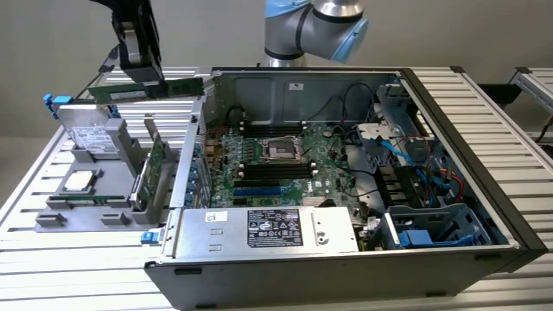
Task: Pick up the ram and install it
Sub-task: 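Pick up the ram and move it above insertion slot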
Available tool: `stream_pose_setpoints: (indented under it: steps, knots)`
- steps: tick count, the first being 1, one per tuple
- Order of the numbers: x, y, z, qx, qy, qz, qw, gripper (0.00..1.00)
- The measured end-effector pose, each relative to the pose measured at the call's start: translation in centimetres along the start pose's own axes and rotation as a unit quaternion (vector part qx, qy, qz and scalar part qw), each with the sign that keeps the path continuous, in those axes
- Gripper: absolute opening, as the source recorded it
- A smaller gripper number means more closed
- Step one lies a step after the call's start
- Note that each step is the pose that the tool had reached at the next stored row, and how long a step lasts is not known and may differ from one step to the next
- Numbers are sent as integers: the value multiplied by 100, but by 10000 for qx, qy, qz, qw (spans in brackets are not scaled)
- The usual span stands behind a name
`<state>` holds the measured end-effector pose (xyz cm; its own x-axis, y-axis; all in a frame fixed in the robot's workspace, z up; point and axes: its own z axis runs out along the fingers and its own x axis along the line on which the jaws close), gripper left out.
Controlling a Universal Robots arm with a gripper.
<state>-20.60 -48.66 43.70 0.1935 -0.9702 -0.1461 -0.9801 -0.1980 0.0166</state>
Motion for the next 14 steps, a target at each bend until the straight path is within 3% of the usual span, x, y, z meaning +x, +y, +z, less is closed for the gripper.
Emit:
stream_pose_setpoints:
  steps: [14]
  knots:
    - [107, -592, -95, -13, -41, -62, 10000, 15]
